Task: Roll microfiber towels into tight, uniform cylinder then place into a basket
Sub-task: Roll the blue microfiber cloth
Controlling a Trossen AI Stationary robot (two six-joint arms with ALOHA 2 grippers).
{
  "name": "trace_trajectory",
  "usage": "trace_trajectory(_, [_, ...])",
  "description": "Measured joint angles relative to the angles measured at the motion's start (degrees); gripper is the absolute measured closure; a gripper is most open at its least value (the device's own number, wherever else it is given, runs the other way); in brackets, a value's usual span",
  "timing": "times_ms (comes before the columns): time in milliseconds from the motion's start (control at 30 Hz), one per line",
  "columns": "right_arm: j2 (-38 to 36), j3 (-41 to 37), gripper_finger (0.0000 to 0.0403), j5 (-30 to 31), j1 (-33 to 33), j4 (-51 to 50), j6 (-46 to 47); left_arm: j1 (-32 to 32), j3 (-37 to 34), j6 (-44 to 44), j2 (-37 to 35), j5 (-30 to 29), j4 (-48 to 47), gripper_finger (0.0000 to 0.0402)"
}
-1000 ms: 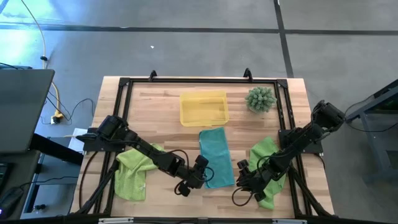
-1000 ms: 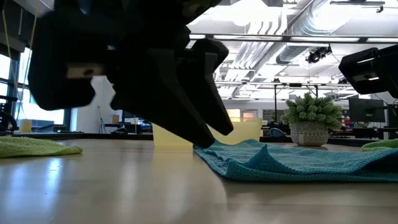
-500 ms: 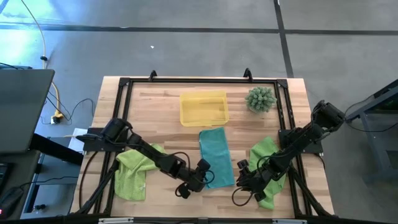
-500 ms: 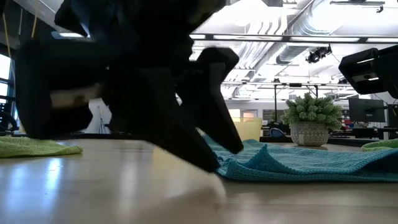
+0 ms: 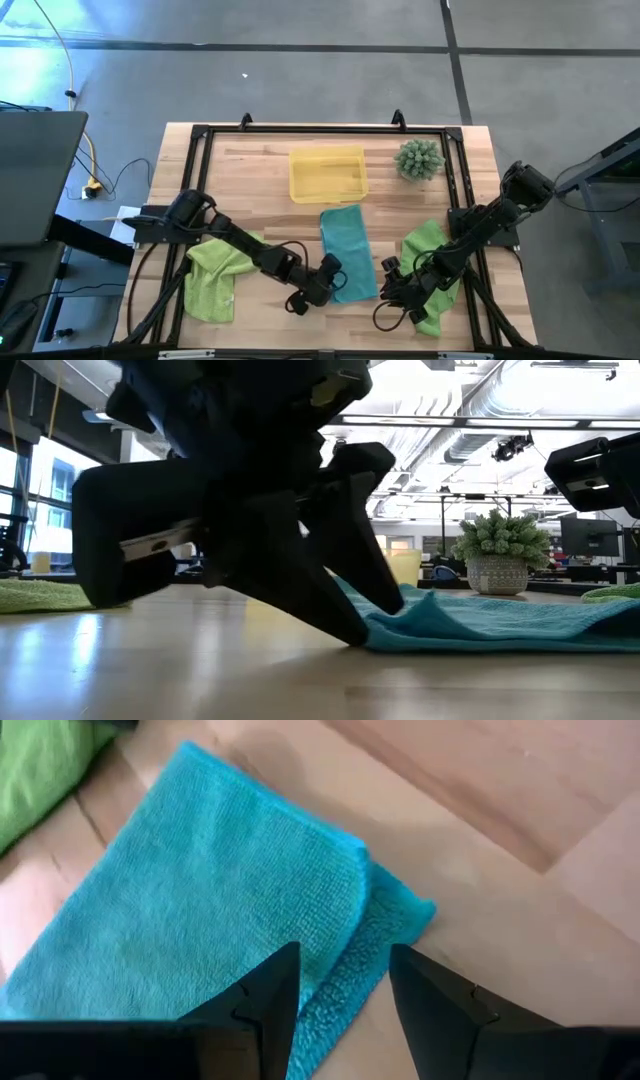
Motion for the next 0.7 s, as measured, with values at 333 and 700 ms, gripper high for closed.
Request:
trace_trajectory(333, [-0.02, 0.00, 0.0205, 0.00, 0.00, 0.00, 0.00, 0.05, 0.15, -1.60, 1.67, 1.84, 2.57, 0.0275])
trace_trajectory(700, [-0.02, 0.00, 0.0205, -0.02, 0.00, 0.00, 0.00, -0.73, 0.03, -8.20, 1.85, 1.75, 2.09, 0.0361])
